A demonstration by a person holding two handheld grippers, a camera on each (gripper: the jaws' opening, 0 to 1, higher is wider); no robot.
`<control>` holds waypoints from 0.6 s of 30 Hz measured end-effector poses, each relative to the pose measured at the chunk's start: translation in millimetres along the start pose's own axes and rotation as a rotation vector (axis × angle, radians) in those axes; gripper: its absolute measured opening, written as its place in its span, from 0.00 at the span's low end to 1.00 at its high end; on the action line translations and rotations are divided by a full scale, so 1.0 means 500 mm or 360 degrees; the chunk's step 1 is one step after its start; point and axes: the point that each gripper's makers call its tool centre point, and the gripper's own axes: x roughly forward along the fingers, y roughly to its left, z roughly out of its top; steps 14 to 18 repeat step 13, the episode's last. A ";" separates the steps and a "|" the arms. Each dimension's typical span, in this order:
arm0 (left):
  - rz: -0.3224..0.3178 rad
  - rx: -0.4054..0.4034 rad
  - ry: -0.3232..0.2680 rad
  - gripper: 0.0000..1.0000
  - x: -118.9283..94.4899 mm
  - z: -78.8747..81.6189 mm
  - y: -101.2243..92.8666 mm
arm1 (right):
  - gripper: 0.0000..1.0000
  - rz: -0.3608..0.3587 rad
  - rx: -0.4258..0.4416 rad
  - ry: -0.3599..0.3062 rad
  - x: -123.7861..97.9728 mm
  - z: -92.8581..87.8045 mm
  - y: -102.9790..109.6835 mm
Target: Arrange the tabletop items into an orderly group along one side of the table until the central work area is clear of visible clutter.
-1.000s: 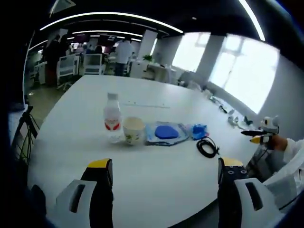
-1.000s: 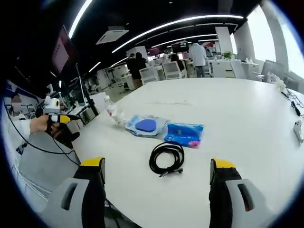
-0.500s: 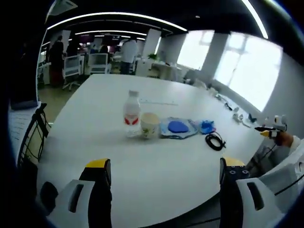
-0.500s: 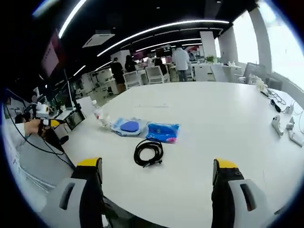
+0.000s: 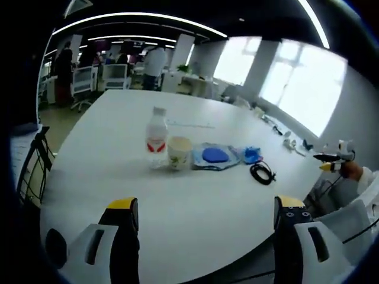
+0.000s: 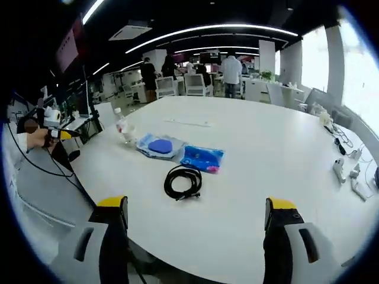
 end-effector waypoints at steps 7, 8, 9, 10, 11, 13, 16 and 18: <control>0.0001 -0.0023 -0.0007 0.92 -0.008 -0.006 0.017 | 0.95 -0.0014 0.0023 0.0015 0.002 -0.002 0.005; -0.0001 -0.0026 -0.0007 0.92 -0.008 -0.006 0.018 | 0.94 -0.0014 0.0020 0.0019 0.003 -0.002 0.007; -0.0001 -0.0028 -0.0009 0.92 -0.008 -0.006 0.018 | 0.94 -0.0014 0.0016 0.0023 0.003 -0.003 0.009; -0.0001 -0.0033 -0.0011 0.92 -0.008 -0.006 0.019 | 0.94 -0.0016 0.0017 0.0024 0.003 -0.004 0.009; -0.0005 -0.0039 -0.0013 0.92 -0.008 -0.006 0.018 | 0.94 -0.0016 0.0018 0.0025 0.003 -0.004 0.010; -0.0010 -0.0043 -0.0013 0.92 -0.007 -0.006 0.016 | 0.94 -0.0018 0.0025 0.0024 0.005 -0.005 0.010; -0.0010 -0.0043 -0.0013 0.92 -0.007 -0.006 0.016 | 0.94 -0.0018 0.0025 0.0024 0.005 -0.005 0.010; -0.0010 -0.0043 -0.0013 0.92 -0.007 -0.006 0.016 | 0.94 -0.0018 0.0025 0.0024 0.005 -0.005 0.010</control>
